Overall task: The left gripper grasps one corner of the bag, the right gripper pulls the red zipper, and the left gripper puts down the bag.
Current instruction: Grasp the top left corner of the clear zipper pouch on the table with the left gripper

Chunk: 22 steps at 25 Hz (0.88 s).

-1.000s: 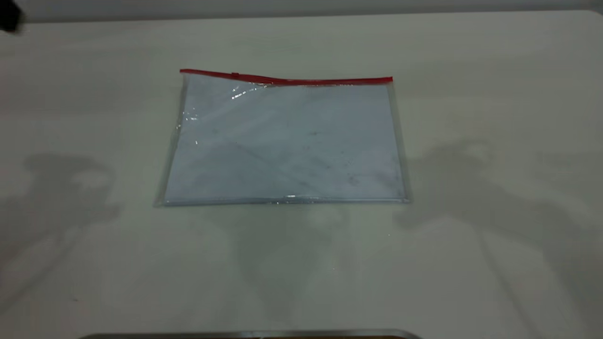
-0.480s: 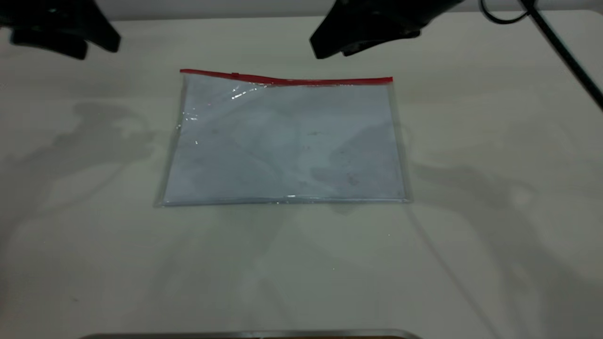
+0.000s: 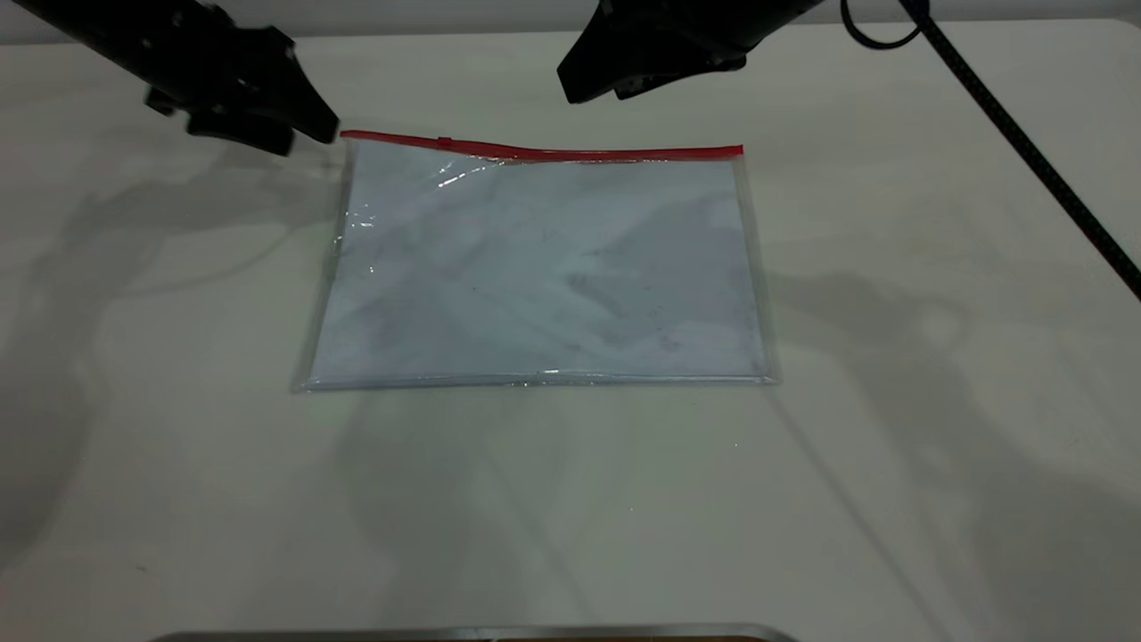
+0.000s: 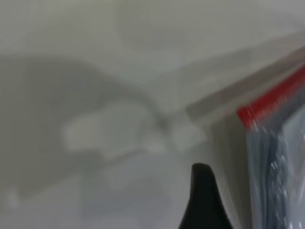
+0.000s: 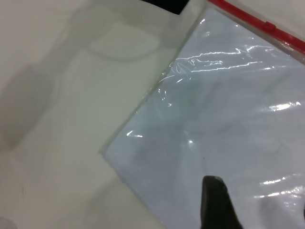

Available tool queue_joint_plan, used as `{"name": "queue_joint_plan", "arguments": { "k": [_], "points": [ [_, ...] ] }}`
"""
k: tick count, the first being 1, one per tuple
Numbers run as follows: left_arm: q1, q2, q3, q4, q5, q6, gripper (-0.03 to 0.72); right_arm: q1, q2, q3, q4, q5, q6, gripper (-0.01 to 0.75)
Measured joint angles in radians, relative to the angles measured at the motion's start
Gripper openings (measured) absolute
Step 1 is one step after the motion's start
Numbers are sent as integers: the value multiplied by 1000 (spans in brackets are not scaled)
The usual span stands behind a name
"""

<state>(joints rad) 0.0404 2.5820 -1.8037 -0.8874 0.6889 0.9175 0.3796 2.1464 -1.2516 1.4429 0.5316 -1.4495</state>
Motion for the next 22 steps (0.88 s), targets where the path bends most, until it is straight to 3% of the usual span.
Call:
{"name": "queue_joint_plan", "arguments": {
  "k": [6, 12, 16, 19, 22],
  "points": [
    [-9, 133, -138, -85, 93, 21, 586, 0, 4, 0, 16, -18, 0, 472],
    [-44, 166, -148, -151, 105, 84, 568, 0, 4, 0, 16, -34, 0, 472],
    [-51, 166, -148, -153, 114, 94, 411, 0, 4, 0, 17, -34, 0, 472],
    [-51, 166, -148, -155, 149, 94, 199, 0, 4, -1, 17, -34, -1, 472],
    [-51, 163, -148, -154, 178, 125, 57, 0, 5, -25, 16, -34, -14, 472]
  ]
}}
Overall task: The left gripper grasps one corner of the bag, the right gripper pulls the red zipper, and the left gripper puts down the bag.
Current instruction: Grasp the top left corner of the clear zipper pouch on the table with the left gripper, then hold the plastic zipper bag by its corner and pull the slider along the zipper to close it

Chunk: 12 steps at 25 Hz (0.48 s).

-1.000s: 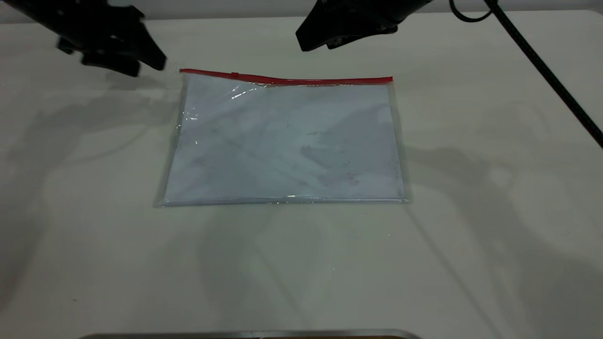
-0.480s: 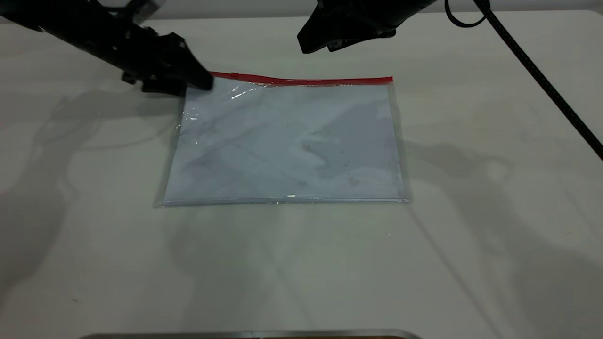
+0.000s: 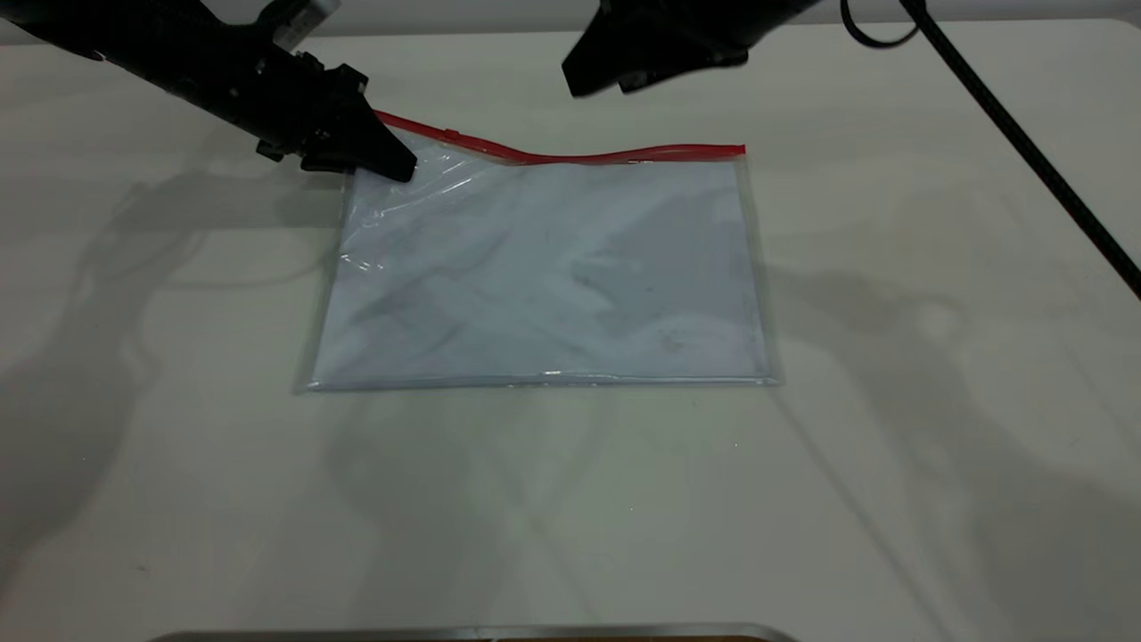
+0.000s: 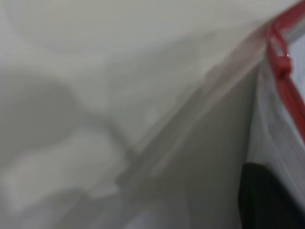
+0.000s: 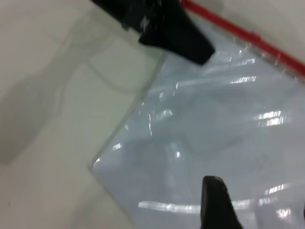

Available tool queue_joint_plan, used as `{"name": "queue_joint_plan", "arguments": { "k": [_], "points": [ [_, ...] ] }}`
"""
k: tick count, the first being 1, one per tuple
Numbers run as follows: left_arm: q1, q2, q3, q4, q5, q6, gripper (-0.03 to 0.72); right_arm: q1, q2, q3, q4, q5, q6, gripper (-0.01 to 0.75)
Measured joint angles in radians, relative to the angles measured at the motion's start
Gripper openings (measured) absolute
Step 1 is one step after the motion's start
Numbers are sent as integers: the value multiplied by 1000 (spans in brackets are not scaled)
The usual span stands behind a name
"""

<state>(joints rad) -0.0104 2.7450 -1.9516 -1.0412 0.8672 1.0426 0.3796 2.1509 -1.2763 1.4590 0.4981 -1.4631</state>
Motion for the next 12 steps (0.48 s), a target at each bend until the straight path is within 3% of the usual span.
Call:
{"name": "queue_joint_plan", "arguments": {
  "k": [6, 12],
  "points": [
    [-4, -66, 0, 3, 20, 257, 54, 0, 61, -129, 9, 25, -93, 472],
    [-23, -155, 0, 23, 123, 507, 59, 0, 173, -333, 15, 210, -130, 472]
  ]
}}
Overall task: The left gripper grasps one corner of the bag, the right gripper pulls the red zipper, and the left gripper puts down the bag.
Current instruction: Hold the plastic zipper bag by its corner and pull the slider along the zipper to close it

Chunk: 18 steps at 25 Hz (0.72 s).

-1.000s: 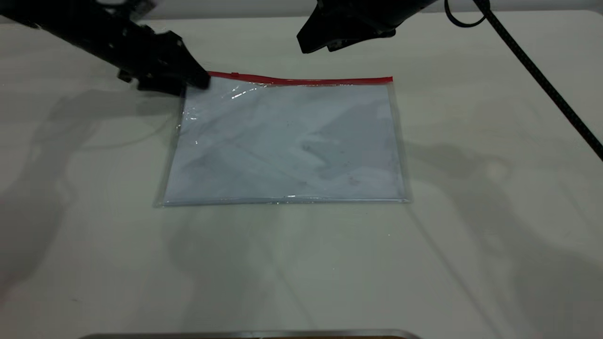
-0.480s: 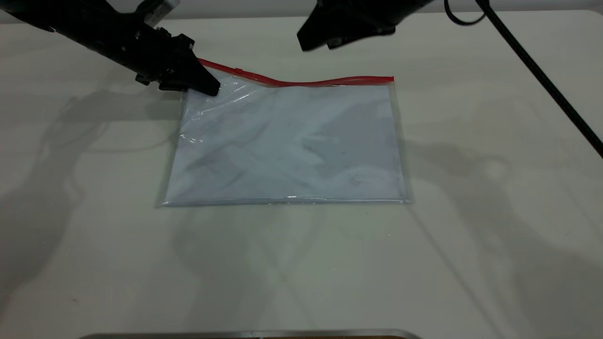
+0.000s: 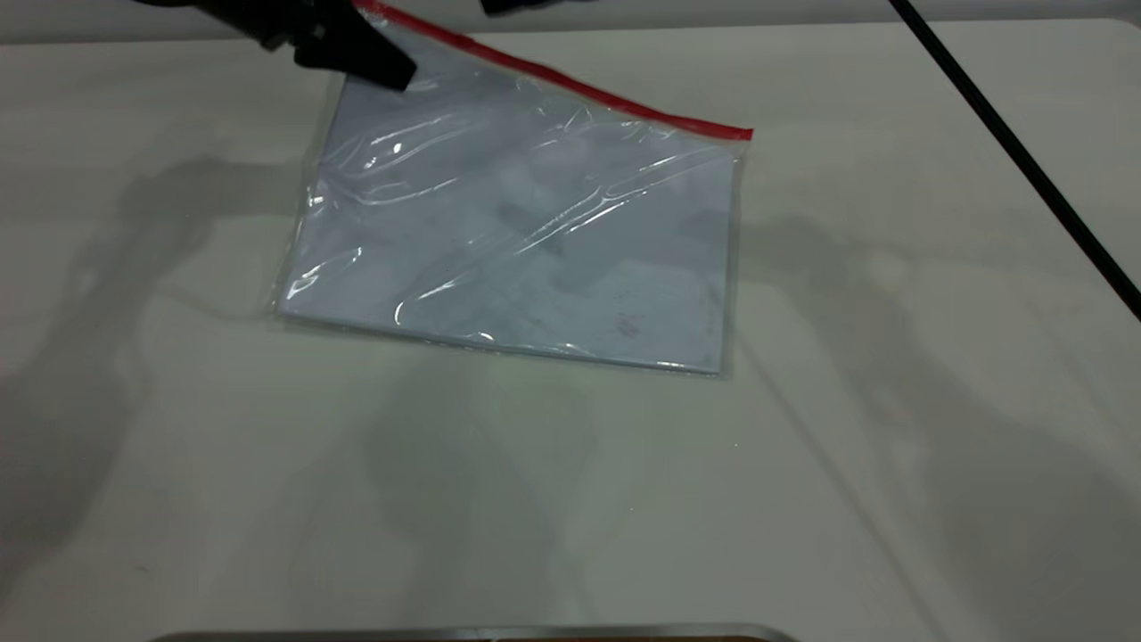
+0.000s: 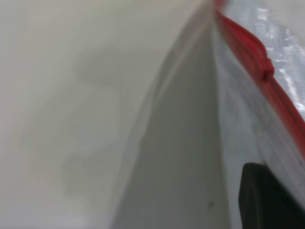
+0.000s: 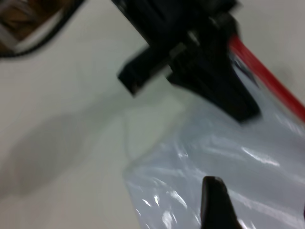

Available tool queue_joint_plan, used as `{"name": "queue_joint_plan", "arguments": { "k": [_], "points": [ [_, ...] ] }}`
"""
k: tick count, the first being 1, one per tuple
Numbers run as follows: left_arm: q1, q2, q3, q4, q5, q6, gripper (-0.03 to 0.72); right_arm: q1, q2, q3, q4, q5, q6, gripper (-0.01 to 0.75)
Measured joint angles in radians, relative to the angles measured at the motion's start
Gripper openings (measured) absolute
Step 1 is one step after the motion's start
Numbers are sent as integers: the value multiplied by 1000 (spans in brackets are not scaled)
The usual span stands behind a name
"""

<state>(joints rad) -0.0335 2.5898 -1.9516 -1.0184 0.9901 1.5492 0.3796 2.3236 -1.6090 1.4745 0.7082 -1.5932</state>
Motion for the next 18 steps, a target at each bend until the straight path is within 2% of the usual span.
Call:
{"name": "queue_joint_plan", "arguments": {
  "k": [6, 13, 18],
  "points": [
    [-31, -19, 0, 5, 135, 203, 61, 0, 63, -123, 12, 43, 2, 472],
    [-71, -19, 0, 57, 160, 227, 62, 2, 143, -150, 29, 86, -1, 472],
    [-73, -19, 0, 67, 160, 229, 63, 17, 177, -151, 25, 93, -13, 472]
  ]
}}
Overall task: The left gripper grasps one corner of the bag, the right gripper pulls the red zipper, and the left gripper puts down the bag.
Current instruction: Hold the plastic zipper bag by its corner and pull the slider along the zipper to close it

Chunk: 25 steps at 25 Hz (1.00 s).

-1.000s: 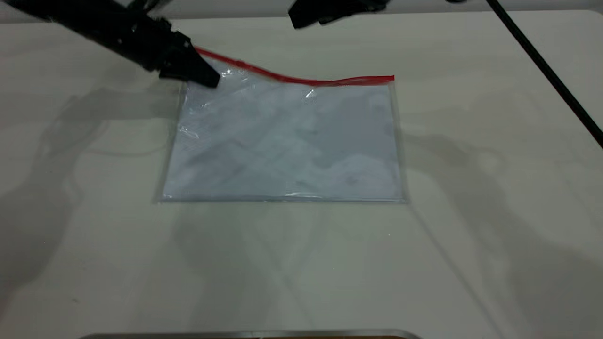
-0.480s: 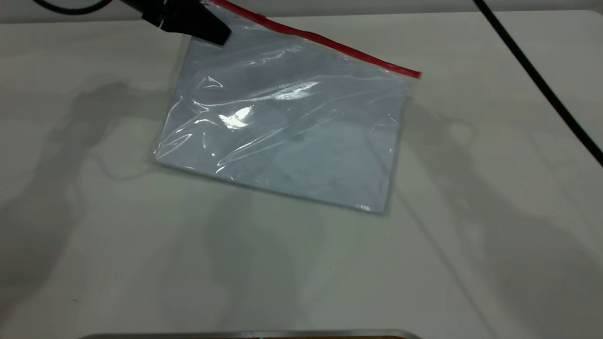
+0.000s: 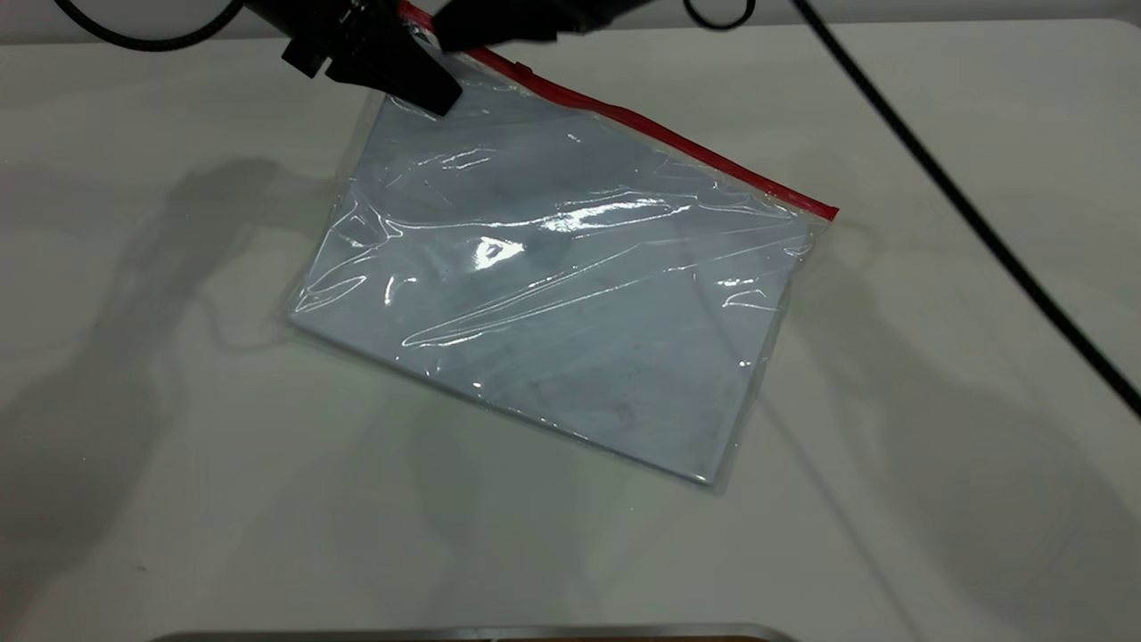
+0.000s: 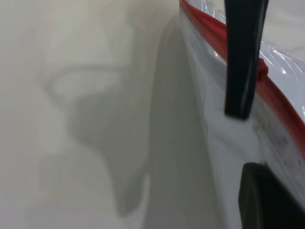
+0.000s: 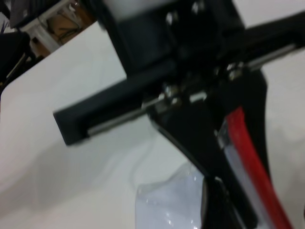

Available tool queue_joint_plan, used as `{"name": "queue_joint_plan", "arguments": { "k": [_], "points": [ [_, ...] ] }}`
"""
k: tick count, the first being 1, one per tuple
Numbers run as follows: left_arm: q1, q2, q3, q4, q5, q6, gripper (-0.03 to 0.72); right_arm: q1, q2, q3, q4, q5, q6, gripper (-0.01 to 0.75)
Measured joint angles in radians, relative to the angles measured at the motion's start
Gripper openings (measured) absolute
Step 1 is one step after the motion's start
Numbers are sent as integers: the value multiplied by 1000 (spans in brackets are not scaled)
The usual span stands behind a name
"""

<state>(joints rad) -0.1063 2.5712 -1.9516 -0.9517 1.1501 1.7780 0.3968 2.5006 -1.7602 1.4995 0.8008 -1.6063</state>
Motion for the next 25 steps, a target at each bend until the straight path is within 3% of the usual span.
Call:
{"name": "queue_joint_plan", "arguments": {
  "k": [9, 19, 25],
  "points": [
    [-1, 0, 0, 7, 4, 3, 64, -1, 6, -1, -116, -6, -2, 444],
    [1, 0, 0, 8, 6, 3, 65, -21, 6, -1, -152, -8, -3, 234],
    [7, 0, 0, 8, 6, 3, 67, -28, 6, -2, -160, -7, -6, 192]
  ]
}}
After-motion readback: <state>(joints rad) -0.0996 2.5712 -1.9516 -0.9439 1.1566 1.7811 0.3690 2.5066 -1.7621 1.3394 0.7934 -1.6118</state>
